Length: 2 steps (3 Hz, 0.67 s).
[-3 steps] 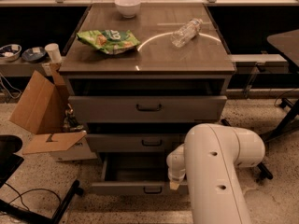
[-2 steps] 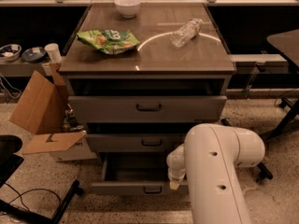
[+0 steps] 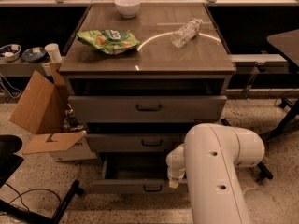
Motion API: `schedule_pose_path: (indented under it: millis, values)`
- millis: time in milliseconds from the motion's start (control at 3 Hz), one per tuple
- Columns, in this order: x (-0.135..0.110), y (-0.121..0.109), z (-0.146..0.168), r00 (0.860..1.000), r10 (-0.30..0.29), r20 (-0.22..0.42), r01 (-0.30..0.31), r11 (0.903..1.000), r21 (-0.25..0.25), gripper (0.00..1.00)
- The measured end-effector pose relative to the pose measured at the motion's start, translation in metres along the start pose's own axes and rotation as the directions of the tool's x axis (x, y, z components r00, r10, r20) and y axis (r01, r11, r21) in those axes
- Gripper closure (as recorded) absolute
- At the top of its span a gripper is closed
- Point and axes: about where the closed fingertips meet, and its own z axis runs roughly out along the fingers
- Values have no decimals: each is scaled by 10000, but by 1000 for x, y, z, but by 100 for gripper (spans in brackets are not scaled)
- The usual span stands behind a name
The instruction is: Open bottom drawer
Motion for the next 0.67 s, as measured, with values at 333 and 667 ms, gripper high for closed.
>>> schedule_pose_path:
  millis: [333, 667]
  values:
    - [0, 0, 0, 10000, 0, 0, 0, 10000, 0, 6]
    - [0, 0, 0, 10000, 0, 0, 0, 10000, -1, 0]
